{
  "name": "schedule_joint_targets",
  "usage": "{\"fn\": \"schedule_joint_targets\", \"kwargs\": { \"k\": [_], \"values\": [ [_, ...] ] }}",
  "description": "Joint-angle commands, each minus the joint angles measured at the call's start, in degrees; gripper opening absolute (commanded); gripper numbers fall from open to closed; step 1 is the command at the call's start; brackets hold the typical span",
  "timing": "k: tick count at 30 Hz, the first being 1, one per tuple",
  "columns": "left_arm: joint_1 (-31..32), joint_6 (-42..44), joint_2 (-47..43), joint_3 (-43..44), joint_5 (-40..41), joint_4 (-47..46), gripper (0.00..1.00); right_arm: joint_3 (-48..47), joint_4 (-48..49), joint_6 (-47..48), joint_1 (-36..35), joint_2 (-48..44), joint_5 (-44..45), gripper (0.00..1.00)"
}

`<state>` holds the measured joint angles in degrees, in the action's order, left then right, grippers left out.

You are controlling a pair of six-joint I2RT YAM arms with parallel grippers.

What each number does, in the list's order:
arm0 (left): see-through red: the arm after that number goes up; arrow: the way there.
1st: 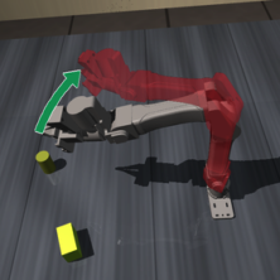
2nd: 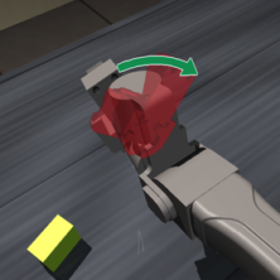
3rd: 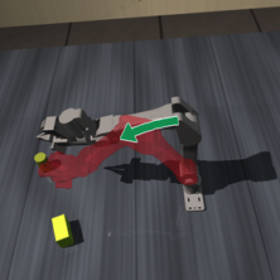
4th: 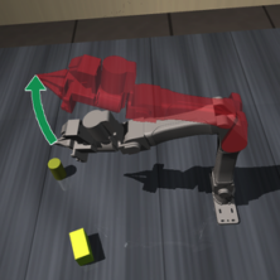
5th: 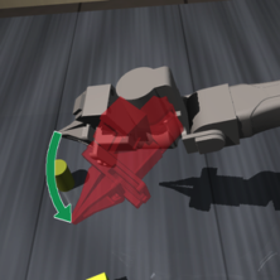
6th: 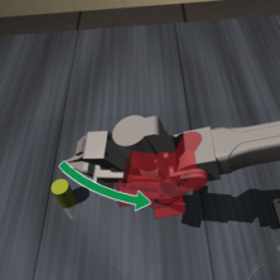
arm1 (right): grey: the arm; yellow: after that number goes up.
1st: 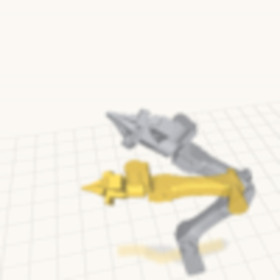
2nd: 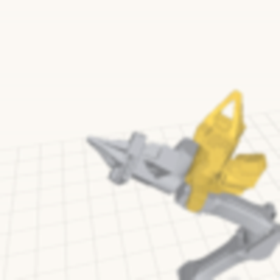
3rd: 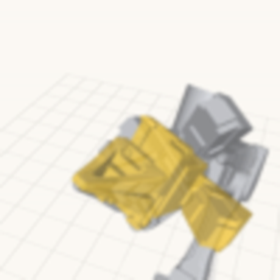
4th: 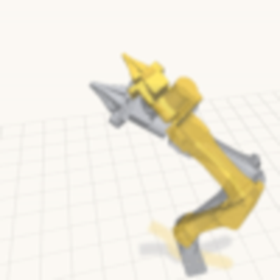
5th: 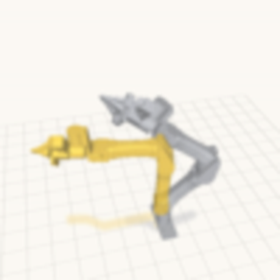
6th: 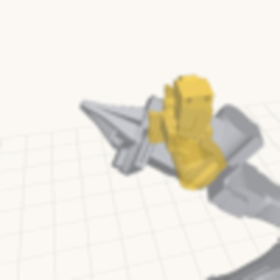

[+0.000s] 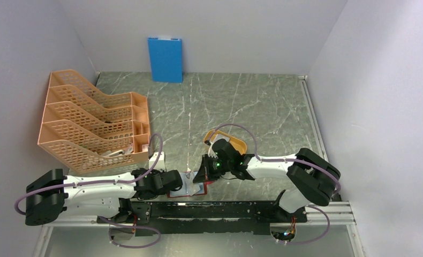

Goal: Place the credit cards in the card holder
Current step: Insert the credit card into the card holder.

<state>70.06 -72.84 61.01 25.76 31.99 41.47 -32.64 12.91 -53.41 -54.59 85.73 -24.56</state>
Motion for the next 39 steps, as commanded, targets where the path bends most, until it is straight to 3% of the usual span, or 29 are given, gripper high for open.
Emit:
{"fn": "schedule_joint_targets", "kwargs": {
  "k": [1,39],
  "values": [
    [-0.28,-0.13,1.01,-0.88,-0.69,-2.51,0.25,1.61,2.40,-1.35,0.15,-0.52,0.79,0.00],
    [-0.28,1.36,2.00,-2.15,-3.19,-6.43,0.19,1.96,10.81,-4.56,0.05,4.36,-1.51,0.00]
  ]
}}
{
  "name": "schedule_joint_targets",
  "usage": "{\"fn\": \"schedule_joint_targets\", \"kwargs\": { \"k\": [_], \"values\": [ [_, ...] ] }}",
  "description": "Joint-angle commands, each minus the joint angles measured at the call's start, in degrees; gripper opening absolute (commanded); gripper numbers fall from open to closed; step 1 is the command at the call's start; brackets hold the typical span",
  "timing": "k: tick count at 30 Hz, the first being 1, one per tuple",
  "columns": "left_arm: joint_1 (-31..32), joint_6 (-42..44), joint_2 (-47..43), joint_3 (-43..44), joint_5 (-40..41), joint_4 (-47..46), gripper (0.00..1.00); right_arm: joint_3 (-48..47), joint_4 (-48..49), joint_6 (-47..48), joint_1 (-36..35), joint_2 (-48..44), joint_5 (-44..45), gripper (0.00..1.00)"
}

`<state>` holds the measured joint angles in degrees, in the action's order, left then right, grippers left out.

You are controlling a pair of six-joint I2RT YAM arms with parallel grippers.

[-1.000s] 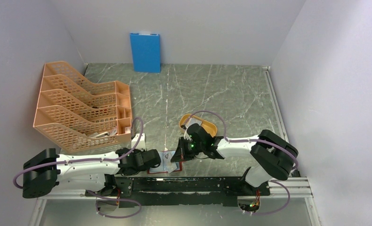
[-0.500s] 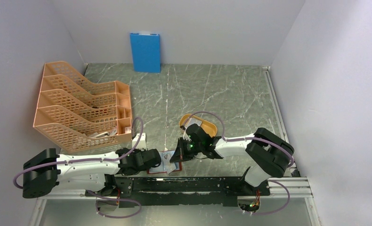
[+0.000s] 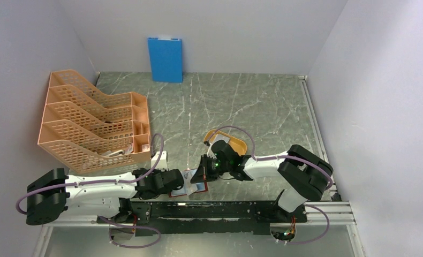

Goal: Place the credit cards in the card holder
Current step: Insert the credit card into the card holder.

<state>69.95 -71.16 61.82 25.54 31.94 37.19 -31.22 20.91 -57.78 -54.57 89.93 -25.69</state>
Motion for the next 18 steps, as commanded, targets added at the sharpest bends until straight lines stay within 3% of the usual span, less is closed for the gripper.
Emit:
{"fn": "schedule_joint_targets", "kwargs": {
  "k": [1,18],
  "values": [
    [-0.17,-0.31,1.19,-1.96,-3.16,-2.20,0.19,0.59,2.87,-0.15,-0.01,0.36,-0.40,0.00],
    [-0.17,0.41,2.44,-2.25,-4.81,-4.28,0.17,2.83,6.84,-0.17,0.08,3.16,2.47,0.00]
  ]
}}
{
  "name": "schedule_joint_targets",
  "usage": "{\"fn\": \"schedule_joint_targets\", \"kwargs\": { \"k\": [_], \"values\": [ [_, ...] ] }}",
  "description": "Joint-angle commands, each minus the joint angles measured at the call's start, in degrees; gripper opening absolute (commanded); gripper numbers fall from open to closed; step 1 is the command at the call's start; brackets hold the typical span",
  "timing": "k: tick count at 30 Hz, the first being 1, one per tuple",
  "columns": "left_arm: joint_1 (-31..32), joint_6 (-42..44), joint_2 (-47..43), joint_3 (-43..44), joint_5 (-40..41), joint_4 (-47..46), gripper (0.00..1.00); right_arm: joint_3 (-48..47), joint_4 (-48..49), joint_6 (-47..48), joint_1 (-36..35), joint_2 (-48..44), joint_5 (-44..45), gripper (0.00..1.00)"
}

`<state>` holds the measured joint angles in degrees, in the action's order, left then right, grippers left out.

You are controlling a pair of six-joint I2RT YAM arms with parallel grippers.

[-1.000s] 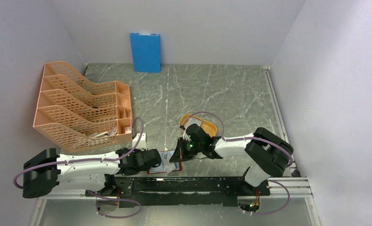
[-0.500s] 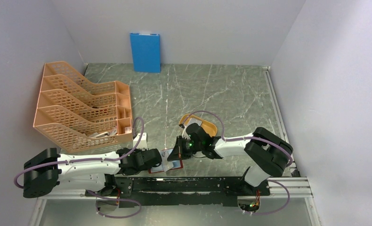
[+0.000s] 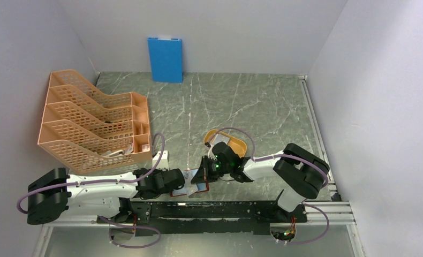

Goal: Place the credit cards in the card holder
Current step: Insert the credit card into the card holder.

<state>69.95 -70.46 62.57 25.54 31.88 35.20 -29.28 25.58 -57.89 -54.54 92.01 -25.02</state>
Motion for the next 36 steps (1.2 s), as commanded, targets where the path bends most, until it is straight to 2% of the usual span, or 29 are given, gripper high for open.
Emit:
{"fn": "schedule_joint_targets", "kwargs": {
  "k": [1,36],
  "values": [
    [-0.16,-0.21,1.83,-2.30,-4.88,-2.47,0.17,0.89,2.26,-0.16,0.05,1.15,2.08,0.00],
    [-0.16,0.58,2.55,-3.21,-7.18,-5.99,0.12,3.88,6.92,-8.91,-1.67,3.23,10.26,0.00]
  ]
}}
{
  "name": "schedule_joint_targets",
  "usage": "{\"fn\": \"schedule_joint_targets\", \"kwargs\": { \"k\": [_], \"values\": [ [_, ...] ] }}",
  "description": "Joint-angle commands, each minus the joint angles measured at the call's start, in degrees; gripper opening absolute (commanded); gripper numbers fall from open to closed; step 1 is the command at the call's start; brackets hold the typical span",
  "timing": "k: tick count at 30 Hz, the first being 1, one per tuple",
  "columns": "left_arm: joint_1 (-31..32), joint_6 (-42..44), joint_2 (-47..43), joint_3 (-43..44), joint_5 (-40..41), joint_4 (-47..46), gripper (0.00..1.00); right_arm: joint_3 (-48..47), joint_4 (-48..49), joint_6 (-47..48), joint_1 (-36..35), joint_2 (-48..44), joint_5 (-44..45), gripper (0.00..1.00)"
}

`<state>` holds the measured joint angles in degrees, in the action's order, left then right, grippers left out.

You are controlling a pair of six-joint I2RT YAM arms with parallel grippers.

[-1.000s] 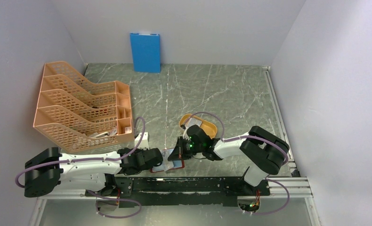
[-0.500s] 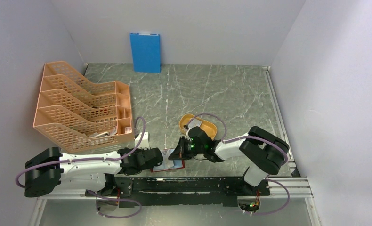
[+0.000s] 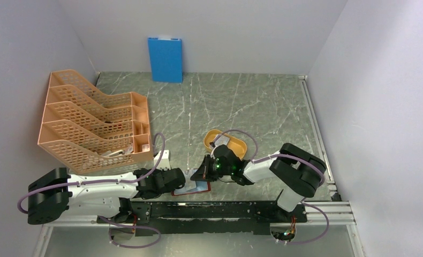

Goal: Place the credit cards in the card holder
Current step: Insert the credit card into the card holder.

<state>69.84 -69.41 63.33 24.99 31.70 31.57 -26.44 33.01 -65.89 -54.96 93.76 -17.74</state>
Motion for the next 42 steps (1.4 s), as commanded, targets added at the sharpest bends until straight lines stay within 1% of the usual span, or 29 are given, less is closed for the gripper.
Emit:
{"fn": "schedule_joint_targets", "kwargs": {
  "k": [1,14,17,18,19,21,24,26,32,38,42],
  "values": [
    [-0.06,-0.47,1.84,-2.60,-7.07,-2.47,0.12,1.04,-0.50,-1.12,-1.45,1.51,3.27,0.00],
    [-0.06,-0.40,2.61,-3.20,-7.80,-4.23,0.11,0.76,-0.40,-2.82,-3.94,2.74,4.56,0.00],
    [-0.06,-0.64,2.77,-3.08,-7.64,-3.91,0.11,1.05,-1.42,-2.71,-3.99,1.32,5.12,0.00],
    [-0.06,-0.64,2.72,-3.06,-7.62,-3.77,0.11,1.11,-2.28,-2.62,-3.99,0.47,5.55,0.03],
    [-0.06,-0.64,2.62,-3.05,-7.50,-3.64,0.11,1.08,-3.17,-2.28,-4.01,-0.41,5.86,0.09],
    [-0.06,-0.66,2.22,-3.10,-7.37,-3.40,0.11,0.83,-5.13,-1.34,-3.96,-2.01,6.48,0.29],
    [-0.06,-0.80,1.65,-3.20,-7.18,-3.36,0.11,0.07,-8.27,-0.39,-3.97,-3.74,7.22,0.43],
    [-0.06,-0.86,1.47,-3.28,-7.18,-3.50,0.11,-0.55,-9.95,0.15,-3.96,-4.33,7.28,0.49],
    [-0.06,-0.47,1.88,-3.38,-7.90,-4.69,0.11,-2.63,-12.66,1.10,-4.20,-3.12,6.43,0.51],
    [-0.06,0.06,0.46,-4.31,-9.51,-7.78,0.10,-5.51,-13.94,1.67,-5.64,-0.32,5.44,0.50],
    [-0.06,0.08,-0.13,-4.31,-9.42,-7.73,0.10,-6.78,-14.57,2.14,-6.25,0.73,5.17,0.49]
  ]
}}
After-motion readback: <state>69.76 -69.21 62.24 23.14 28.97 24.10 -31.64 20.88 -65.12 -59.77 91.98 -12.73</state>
